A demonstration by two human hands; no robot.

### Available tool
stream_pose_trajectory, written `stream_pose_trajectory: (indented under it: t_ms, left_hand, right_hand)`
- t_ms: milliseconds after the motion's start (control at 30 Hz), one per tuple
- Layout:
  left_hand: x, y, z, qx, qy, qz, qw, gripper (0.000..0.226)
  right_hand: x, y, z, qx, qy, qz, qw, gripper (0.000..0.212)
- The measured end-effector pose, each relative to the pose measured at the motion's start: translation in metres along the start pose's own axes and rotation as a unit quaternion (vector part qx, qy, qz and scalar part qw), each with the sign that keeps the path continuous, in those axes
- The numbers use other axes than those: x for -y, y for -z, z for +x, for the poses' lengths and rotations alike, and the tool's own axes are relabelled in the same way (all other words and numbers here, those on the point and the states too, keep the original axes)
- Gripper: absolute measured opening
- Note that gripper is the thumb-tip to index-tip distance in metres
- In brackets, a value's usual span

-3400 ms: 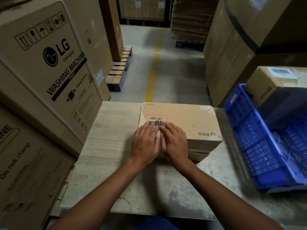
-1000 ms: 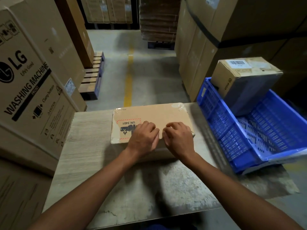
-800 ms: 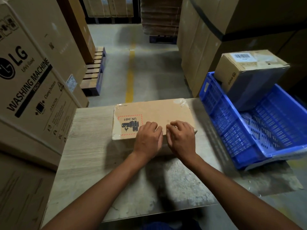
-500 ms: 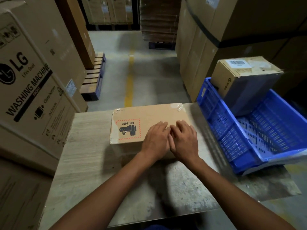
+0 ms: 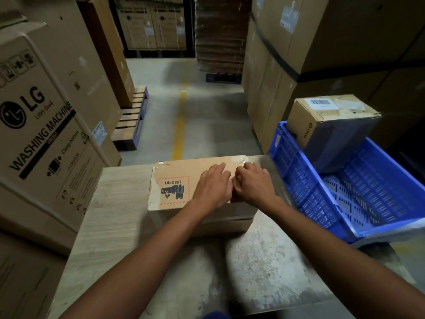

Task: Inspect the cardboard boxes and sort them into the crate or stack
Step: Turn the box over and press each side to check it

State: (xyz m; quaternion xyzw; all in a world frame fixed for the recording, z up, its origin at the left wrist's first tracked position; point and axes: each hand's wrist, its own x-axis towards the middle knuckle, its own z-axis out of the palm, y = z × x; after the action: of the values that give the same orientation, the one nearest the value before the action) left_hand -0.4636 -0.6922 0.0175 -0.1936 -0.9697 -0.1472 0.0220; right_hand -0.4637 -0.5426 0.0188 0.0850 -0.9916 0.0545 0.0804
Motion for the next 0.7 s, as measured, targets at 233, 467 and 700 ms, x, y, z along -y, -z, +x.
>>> stream_pose_trajectory:
  t_ms: [233,467,700]
  left_hand:
    - [0.006,-0.006,0.01,0.055,0.012,0.064,0.996,0.047]
    - [0.032,0.015,0.014,0.042,0.001,0.07,0.997,0.041]
    - [0.054,0.005,-0.02,-0.048,0.31,0.056,0.948,0.069]
  right_hand:
    - [-0.004,-0.017,0.013,-0.002,0.018,0.003,1.0,0.034]
    - [0.011,-0.016,0.02,-0.045,-0.05,0.008,0.998,0.04]
    - [0.006,-0.017,0.009,0.037,-0.175,0.178,0.968,0.078]
